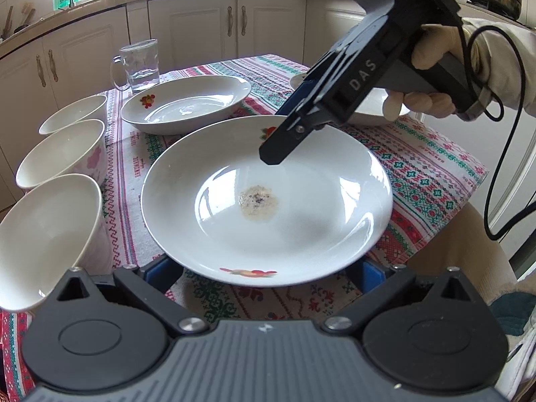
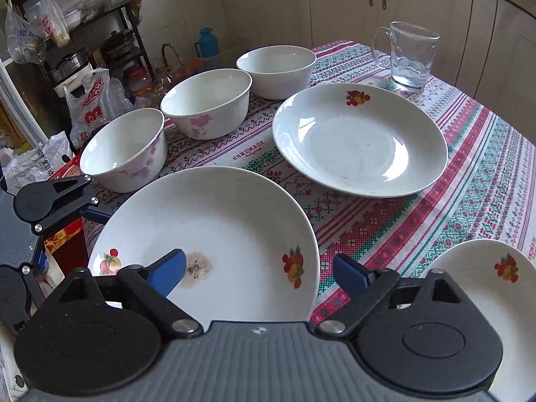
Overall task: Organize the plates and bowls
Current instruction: 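Close the right gripper on the stained plate's rim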
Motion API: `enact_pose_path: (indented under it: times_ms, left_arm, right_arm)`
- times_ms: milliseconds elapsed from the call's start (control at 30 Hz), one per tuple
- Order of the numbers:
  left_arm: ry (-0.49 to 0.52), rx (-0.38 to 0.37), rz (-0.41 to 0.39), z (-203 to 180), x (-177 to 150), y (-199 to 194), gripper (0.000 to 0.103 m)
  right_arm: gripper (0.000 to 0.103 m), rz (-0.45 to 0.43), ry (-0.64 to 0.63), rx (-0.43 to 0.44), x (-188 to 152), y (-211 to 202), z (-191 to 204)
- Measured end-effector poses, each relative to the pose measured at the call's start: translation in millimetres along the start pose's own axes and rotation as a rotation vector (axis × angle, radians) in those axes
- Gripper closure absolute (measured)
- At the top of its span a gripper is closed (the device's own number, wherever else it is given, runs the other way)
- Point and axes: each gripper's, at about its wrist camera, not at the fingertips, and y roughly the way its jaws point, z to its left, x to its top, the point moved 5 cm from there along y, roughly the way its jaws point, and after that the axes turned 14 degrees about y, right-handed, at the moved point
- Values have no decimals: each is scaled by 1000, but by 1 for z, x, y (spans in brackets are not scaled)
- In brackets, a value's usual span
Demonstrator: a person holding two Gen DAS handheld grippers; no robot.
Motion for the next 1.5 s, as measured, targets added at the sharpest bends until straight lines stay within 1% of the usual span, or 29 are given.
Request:
enact_pose_path:
  times_ms: [33, 233, 533, 900, 1500]
  left_arm:
    - [0, 0, 0, 0, 0, 0, 1]
    - [3, 1, 2, 0, 0, 0, 1]
    - [5, -4, 9, 1, 1, 2, 1]
    - [-24, -54, 18, 6, 6, 1, 1]
    - [54, -50, -8, 6, 34, 0, 1]
  right_arm:
    - [16, 11, 5, 3, 1, 3, -2]
    - [21, 39, 17, 39, 3, 10, -4]
    - [21, 43, 35, 62, 3, 11, -5]
    - [21, 29, 55, 63, 3, 3, -5]
    - [21, -43, 105, 58, 7, -24, -21]
